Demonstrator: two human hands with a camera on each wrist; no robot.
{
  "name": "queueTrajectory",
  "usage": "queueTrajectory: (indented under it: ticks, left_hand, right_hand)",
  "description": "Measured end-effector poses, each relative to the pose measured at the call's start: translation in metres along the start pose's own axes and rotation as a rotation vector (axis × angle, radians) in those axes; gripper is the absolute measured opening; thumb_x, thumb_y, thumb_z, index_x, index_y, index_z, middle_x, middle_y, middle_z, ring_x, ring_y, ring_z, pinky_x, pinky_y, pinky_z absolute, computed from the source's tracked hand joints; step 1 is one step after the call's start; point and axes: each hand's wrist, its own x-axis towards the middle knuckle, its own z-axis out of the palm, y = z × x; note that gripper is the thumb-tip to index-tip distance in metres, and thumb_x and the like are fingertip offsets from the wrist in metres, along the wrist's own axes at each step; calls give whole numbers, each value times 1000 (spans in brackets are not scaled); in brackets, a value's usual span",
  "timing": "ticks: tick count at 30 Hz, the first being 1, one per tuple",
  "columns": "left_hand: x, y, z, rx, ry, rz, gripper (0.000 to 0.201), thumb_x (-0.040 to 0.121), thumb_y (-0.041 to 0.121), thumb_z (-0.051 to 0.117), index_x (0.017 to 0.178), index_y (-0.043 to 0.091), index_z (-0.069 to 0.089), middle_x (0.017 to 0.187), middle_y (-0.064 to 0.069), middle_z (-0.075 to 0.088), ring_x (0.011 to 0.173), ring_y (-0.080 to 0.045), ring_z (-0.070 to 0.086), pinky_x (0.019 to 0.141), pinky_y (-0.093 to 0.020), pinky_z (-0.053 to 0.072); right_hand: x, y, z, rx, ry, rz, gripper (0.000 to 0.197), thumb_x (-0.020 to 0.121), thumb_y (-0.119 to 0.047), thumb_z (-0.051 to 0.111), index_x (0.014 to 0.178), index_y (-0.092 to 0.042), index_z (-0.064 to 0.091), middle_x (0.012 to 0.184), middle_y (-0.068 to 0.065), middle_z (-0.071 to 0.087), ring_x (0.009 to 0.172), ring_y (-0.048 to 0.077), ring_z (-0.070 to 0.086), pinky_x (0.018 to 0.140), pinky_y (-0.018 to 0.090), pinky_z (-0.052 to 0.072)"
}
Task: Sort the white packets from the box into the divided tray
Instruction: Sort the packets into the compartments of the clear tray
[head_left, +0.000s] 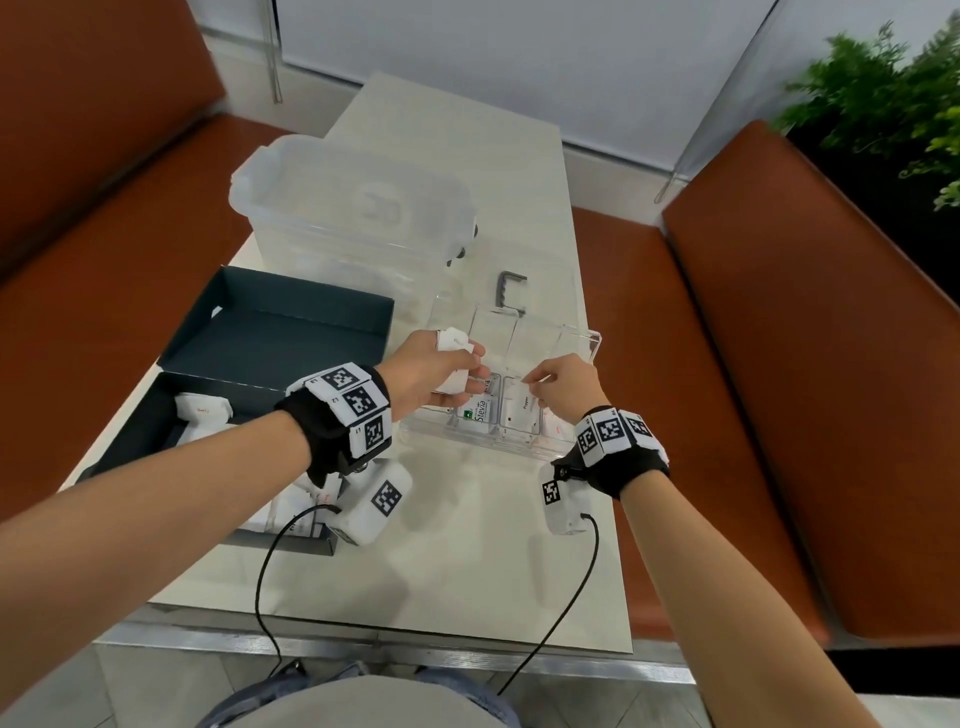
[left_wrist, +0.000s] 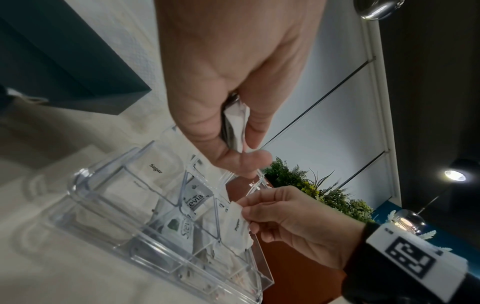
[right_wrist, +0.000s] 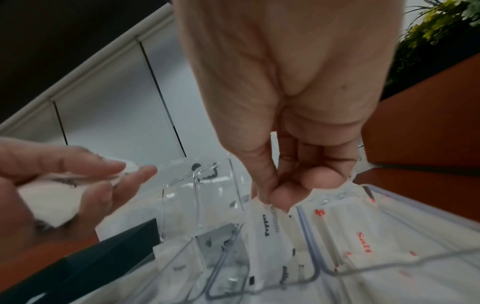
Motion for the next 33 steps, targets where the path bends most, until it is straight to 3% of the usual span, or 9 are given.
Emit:
queueTrajectory:
  ticks: [4,9,14,19,23,27,29,33]
  left_hand:
    - [-2,0,-1,-7,5,-5,15,93,10,61,108,11,63,93,-8,73,73,-14,71,53,-21,53]
    - [-1,-1,-4,-17,19,-17,15,93,10,61,108,10,64,99,-11,73,76,-16,72,52,-21,52]
    - [-1,2,-2,-97,26,-51,26,94,21,62,115,7,61,93,-11,73,72,-16,72,51,-22,53]
    - [-4,7,-1,-278,-38,-126,31,99,13,44,126,2,55,115,-21,66,92,-27,69,68,-33,61]
    - [-5,10,-3,-388,-71,-153,35,96,-3,37,128,-1,50,121,-29,61,105,-35,65,71,-39,60]
    - [-3,8,-5,-353,-115,-103,29,96,-9,44,123,-1,53,115,-28,64,97,-33,69,68,-37,61]
    - [-3,5,-5,-309,-127,-62,26,93,-8,53,117,1,59,110,-21,68,90,-27,72,64,-31,60]
    - [-1,2,-4,-149,-84,21,25,86,-1,68,110,5,65,103,-11,71,85,-18,72,61,-24,57]
  right_hand:
    - [1,1,12,-90,-22,-11,13,88,-2,61,94,-7,72,92,12,68,67,16,56,53,14,40]
    - [1,-1,25,-253,-21,-14,12,83,0,64,86,-11,69,99,10,68,90,26,65,84,37,54]
    - [-4,-1,32,-412,-6,-65,11,85,-7,65,87,-17,68,106,6,62,97,27,61,90,41,50]
    - [-5,-1,34,-450,-16,-75,21,85,-3,55,88,-17,70,101,3,69,98,26,62,92,40,47]
    - [-6,-3,23,-252,83,-113,12,86,-8,60,88,-14,70,93,4,69,88,22,62,83,34,51]
    - [-15,-18,8,52,218,-192,8,88,-15,63,89,-15,71,74,-7,61,66,3,53,58,6,36]
    - [-22,-28,3,160,212,-210,9,90,-20,61,91,-20,70,73,-13,61,64,-3,54,57,6,36]
    - [-33,-43,-3,373,114,-215,12,92,-27,60,100,-24,68,74,-8,68,54,-4,59,54,6,42]
